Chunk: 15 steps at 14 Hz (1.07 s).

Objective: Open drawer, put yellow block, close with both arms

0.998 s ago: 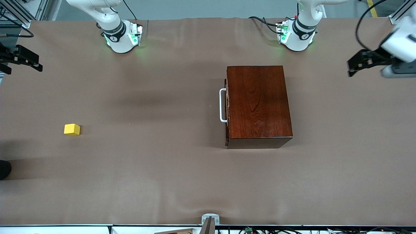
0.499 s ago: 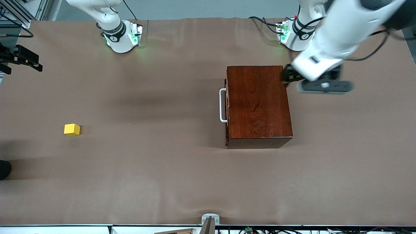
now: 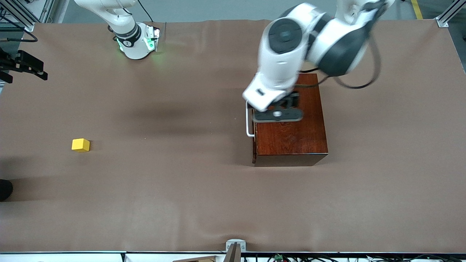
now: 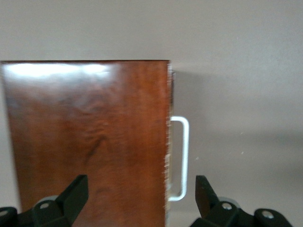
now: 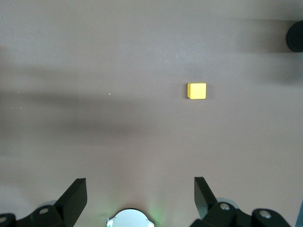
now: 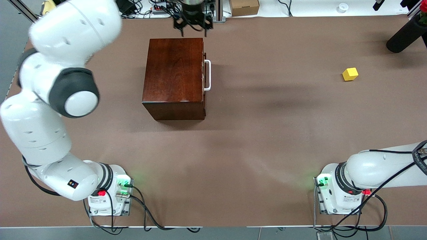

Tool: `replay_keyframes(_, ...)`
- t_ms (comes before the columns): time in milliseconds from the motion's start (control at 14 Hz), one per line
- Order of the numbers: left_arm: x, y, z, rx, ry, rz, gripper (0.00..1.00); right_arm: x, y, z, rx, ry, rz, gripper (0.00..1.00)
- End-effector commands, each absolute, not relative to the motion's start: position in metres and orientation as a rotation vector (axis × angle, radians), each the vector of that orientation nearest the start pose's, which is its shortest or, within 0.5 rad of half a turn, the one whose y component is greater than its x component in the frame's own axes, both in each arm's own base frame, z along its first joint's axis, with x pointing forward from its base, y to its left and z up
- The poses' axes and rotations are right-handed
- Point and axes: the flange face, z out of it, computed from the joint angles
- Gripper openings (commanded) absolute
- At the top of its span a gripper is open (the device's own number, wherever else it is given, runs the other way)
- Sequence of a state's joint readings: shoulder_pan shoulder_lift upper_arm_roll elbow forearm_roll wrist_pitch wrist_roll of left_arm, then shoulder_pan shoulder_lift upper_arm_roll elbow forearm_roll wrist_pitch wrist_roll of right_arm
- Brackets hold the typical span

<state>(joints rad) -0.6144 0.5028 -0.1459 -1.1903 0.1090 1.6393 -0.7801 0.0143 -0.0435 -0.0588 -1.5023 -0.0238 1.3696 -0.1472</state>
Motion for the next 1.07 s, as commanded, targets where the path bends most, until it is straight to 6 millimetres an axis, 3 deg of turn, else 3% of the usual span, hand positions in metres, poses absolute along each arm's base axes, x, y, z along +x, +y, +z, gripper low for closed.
replay_keyframes(0, 0.52, -0.509, 0.47, -3.014, -0.096, -0.107, 1.0, 0.52, -0.024, 0.668, -3.15, -0.146, 0.136, 1.0)
replay_keyframes(143, 0.507, -0.534, 0.443, -2.977, -0.079, -0.145, 1.0, 0.519, -0.027, 0.666, -3.149, -0.136, 0.148, 1.0)
replay_keyframes(499, 0.48, -0.565, 0.381, -2.886, -0.014, -0.112, 1.0, 0.52, -0.025, 0.666, -3.151, -0.143, 0.146, 1.0)
replay_keyframes(784, 0.473, -0.571, 0.335, -2.804, 0.029, -0.098, 1.0, 0.52, -0.028, 0.667, -3.152, -0.139, 0.136, 1.0)
replay_keyframes(998, 0.469, -0.572, 0.315, -2.759, 0.058, -0.097, 1.0, 0.52, -0.03, 0.666, -3.152, -0.131, 0.146, 1.0)
